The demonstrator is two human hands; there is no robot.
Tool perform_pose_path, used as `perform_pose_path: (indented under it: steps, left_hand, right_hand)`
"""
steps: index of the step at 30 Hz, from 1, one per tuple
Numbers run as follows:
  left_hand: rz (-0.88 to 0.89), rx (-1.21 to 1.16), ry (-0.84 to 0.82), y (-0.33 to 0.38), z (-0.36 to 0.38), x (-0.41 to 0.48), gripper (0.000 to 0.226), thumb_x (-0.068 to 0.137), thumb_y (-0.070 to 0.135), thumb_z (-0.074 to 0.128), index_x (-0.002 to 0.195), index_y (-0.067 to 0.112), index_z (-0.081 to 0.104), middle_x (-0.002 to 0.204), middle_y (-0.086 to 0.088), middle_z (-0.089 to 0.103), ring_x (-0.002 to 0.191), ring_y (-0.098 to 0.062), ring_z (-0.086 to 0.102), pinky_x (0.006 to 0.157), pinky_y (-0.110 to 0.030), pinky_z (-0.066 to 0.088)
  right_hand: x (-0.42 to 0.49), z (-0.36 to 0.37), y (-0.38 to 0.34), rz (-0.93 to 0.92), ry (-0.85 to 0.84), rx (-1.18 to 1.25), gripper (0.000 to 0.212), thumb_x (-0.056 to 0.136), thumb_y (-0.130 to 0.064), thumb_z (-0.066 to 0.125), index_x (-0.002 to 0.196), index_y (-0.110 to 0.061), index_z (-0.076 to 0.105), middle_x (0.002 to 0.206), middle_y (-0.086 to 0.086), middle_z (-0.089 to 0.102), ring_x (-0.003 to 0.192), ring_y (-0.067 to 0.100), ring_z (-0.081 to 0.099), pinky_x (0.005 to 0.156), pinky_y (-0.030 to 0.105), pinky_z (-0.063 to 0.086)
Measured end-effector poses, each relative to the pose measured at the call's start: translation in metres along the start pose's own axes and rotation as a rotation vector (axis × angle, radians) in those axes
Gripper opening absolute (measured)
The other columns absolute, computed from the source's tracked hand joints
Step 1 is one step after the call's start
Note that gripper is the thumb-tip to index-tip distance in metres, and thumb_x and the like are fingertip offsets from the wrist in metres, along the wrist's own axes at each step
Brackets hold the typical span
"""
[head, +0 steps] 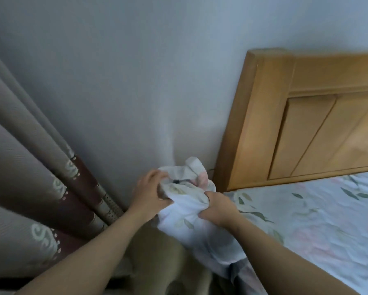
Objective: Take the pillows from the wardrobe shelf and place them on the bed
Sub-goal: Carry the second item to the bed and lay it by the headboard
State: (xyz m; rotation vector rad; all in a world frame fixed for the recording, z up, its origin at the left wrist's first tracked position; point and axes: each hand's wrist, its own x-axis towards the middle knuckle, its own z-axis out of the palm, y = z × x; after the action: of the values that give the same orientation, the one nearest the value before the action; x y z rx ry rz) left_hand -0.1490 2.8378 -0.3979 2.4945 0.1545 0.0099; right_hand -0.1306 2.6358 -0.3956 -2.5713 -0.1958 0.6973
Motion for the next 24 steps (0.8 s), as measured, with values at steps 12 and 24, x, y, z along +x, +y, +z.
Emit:
perform_pose_path:
  steps: [12, 24]
  left_hand:
    - [-0.379, -0.823, -0.297, 0.000, -0.017, 0.001, 0.114, 0.053, 0.044, 0.086, 0.144, 0.027, 0.020, 0.139, 0.004, 0.044, 0.121, -0.019, 0.047, 0.086, -0.029, 0.045]
    - [-0.381, -0.952, 0.319, 0.054, -0.037, 0.006, 0.043, 0.079, 0.014, 0.072, 0.118, 0.002, 0.058, 0.110, -0.004, 0.060, 0.096, -0.017, 0.054, 0.086, -0.025, 0.040]
  right_hand:
    - [-0.026, -0.061, -0.037, -0.220, 0.033, 0.393, 0.036, 0.077, -0.018, 0.067, 0.113, -0.016, 0.060, 0.106, 0.008, 0.065, 0.101, 0.025, 0.060, 0.088, 0.036, 0.050]
    - [-0.019, -0.113, -0.058, -0.214, 0.578, 0.145, 0.022, 0.074, -0.034, 0.070, 0.080, -0.028, 0.050, 0.089, -0.006, 0.056, 0.094, 0.020, 0.051, 0.076, 0.031, 0.038]
